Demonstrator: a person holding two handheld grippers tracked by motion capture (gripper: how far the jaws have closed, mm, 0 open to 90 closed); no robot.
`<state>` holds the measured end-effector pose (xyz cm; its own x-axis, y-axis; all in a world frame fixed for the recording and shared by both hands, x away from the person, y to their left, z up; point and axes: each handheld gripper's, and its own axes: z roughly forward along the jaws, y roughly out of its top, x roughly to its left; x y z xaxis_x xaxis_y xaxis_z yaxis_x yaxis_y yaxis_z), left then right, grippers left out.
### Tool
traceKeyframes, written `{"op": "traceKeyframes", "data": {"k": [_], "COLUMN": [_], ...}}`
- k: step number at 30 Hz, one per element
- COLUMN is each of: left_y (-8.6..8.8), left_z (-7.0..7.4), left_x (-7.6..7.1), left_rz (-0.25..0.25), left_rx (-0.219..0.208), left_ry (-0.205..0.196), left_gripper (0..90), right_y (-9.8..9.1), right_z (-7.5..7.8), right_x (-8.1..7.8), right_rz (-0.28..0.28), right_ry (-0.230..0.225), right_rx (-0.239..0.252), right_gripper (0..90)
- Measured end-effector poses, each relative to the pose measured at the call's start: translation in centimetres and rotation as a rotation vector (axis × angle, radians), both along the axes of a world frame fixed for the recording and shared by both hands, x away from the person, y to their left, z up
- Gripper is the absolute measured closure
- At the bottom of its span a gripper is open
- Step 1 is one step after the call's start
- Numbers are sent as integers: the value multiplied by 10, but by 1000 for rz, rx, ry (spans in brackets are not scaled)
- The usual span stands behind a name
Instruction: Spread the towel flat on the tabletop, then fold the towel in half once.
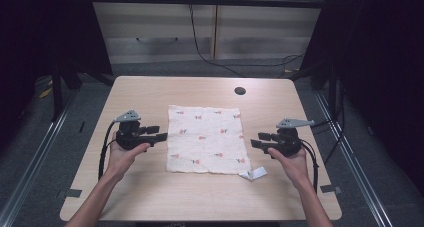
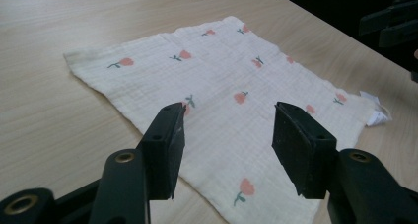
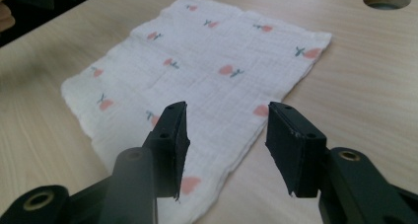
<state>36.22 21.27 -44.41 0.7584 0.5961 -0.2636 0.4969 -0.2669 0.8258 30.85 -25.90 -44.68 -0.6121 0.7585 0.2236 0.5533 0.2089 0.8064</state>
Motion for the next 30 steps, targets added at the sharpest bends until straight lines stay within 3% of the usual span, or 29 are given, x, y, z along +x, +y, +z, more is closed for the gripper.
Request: {"op": "traceKeyframes", "data": {"k": [3, 9, 13, 21, 26, 28, 30], "left_y": [-2, 3, 0, -14, -18, -20, -22], "left_z": [-4, -17, -29, -40, -47, -49, -51], "left_x": [-8, -26, -36, -40, -36, -35, -36], "left_rz": [-27, -50, -64, -116, -142, -144, -152], "left_rx": [14, 34, 60, 105, 141, 151, 164], "left_ry": [-2, 26, 46, 47, 63, 66, 64], "left_gripper": [448, 450, 513, 518, 545, 545, 544], "right_y": [1, 6, 16, 30, 36, 40, 42], "right_z": [-1, -10, -19, -34, -41, -43, -45], "right_x": [-16, -36, -44, -48, -43, -41, -40], "right_rz": [20, 36, 78, 164, 175, 177, 181], "right_ry": [7, 32, 56, 72, 91, 86, 91], "right_rx": [-46, -61, -79, -114, -99, -131, -132], "right_gripper": [511, 518, 535, 597, 591, 568, 557]}}
